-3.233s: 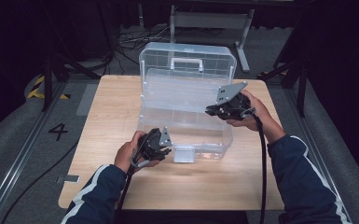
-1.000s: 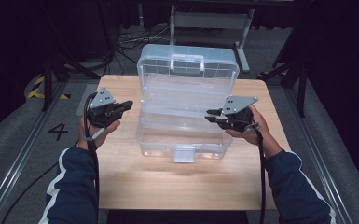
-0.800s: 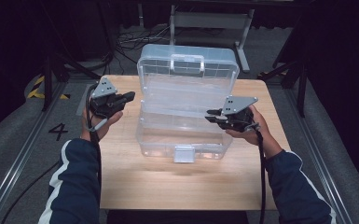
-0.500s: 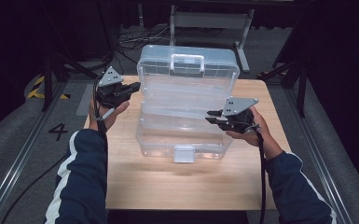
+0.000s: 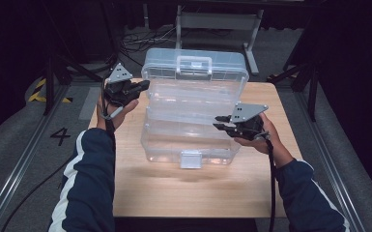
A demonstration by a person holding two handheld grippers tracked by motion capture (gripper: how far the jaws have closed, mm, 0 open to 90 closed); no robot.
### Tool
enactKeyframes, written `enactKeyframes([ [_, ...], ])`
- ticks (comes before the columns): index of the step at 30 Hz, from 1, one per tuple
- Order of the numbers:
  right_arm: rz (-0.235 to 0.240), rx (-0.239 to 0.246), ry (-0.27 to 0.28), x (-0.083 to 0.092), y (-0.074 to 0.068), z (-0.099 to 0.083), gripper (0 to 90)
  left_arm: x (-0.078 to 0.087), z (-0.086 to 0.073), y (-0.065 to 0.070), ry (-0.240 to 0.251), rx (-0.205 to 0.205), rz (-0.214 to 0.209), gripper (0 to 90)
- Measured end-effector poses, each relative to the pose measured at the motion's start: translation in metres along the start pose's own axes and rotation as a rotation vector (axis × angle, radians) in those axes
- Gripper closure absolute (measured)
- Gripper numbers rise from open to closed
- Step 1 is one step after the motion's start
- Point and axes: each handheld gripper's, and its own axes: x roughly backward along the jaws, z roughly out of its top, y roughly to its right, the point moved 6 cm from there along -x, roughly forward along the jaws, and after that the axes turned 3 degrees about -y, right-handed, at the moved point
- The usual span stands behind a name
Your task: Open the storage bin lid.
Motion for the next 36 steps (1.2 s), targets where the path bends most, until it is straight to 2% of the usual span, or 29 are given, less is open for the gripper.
enactKeyframes([
  [8, -0.006, 0.006, -0.013, 0.004, -0.002, -0.006, 74.2, 0.0, 0.001, 0.0, -0.002, 0.0, 0.001, 90.0],
  [12, -0.004, 0.01, -0.013, 0.005, -0.005, -0.008, 73.7, 0.0, -0.004, -0.002, -0.02, 0.005, 0.003, 90.0],
  [15, 0.004, 0.013, -0.018, 0.005, -0.009, -0.011, 72.7, 0.001, -0.007, 0.001, -0.023, -0.007, -0.013, 90.0],
  [19, -0.002, 0.006, -0.024, 0.007, -0.01, -0.014, 69.9, 0.004, -0.01, 0.004, -0.018, -0.017, -0.012, 90.0],
  [25, -0.014, -0.042, 0.004, 0.02, -0.01, -0.024, 66.0, 0.01, -0.014, 0.009, -0.008, -0.018, -0.026, 90.0],
  [28, -0.017, -0.072, 0.045, 0.036, -0.01, -0.026, 65.1, 0.011, -0.016, 0.009, -0.005, -0.022, -0.028, 90.0],
  [30, -0.021, -0.074, 0.049, 0.041, -0.01, -0.028, 64.6, 0.012, -0.017, 0.01, 0.0, -0.02, -0.031, 90.0],
  [31, -0.038, -0.086, 0.053, 0.047, -0.008, -0.032, 64.3, 0.012, -0.018, 0.011, -0.002, -0.021, -0.032, 90.0],
  [34, -0.041, -0.113, 0.073, 0.054, -0.007, -0.037, 63.8, 0.012, -0.021, 0.014, -0.012, -0.028, -0.033, 90.0],
  [36, -0.05, -0.116, 0.065, 0.057, -0.007, -0.04, 61.9, 0.012, -0.021, 0.015, -0.01, -0.03, -0.034, 90.0],
])
